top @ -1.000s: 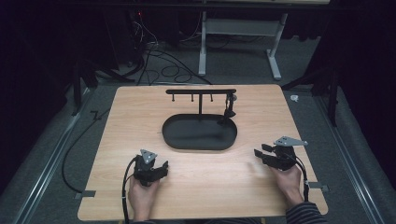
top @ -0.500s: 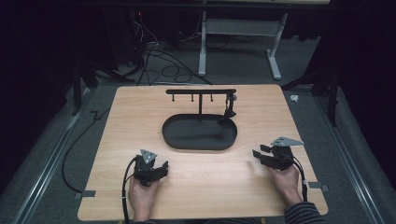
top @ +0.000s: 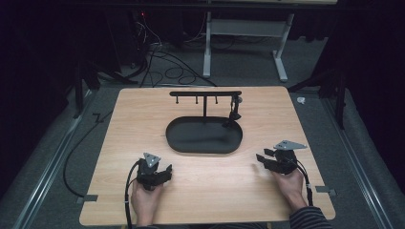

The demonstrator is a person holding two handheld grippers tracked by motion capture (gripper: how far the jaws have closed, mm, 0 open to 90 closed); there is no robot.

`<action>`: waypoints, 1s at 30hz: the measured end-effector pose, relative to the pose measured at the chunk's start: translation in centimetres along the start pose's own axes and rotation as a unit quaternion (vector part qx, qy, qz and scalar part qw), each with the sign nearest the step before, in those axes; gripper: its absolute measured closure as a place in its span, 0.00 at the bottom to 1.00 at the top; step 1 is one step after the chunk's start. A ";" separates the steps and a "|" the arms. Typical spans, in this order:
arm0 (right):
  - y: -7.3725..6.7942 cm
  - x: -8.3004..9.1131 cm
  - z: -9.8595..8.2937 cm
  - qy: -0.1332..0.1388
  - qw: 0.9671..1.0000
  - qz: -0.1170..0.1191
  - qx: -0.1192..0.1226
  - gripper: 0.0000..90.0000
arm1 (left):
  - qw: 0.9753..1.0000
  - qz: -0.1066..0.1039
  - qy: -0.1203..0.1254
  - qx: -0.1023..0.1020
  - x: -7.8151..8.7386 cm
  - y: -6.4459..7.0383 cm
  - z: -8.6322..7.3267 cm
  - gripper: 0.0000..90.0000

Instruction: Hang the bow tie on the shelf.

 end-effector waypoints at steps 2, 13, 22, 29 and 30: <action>0.0 -0.1 0.0 -0.001 1.000 0.000 0.001 0.61 | 1.000 0.000 0.000 0.000 0.0 0.0 0.0 0.34; -0.4 -0.7 -0.4 -0.014 1.000 -0.005 0.013 0.59 | 1.000 0.000 0.000 0.000 0.0 0.0 0.0 0.34; -1.2 -1.6 -1.3 -0.027 0.999 -0.010 0.042 0.51 | 1.000 -0.001 -0.001 0.000 0.0 0.0 0.0 0.33; -1.6 -1.6 -1.4 -0.030 0.998 -0.003 0.046 0.44 | 1.000 -0.001 0.000 0.000 0.0 0.0 0.0 0.33; -1.8 -1.6 -1.5 -0.030 0.998 0.003 0.052 0.44 | 1.000 -0.001 0.000 0.000 0.0 0.0 0.0 0.33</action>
Point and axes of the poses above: each handheld gripper's, and its own axes: x roughly backward along the jaws, z roughly out of its top, y roughly to its right, the point moved 10 cm from there along -x, roughly forward along the jaws
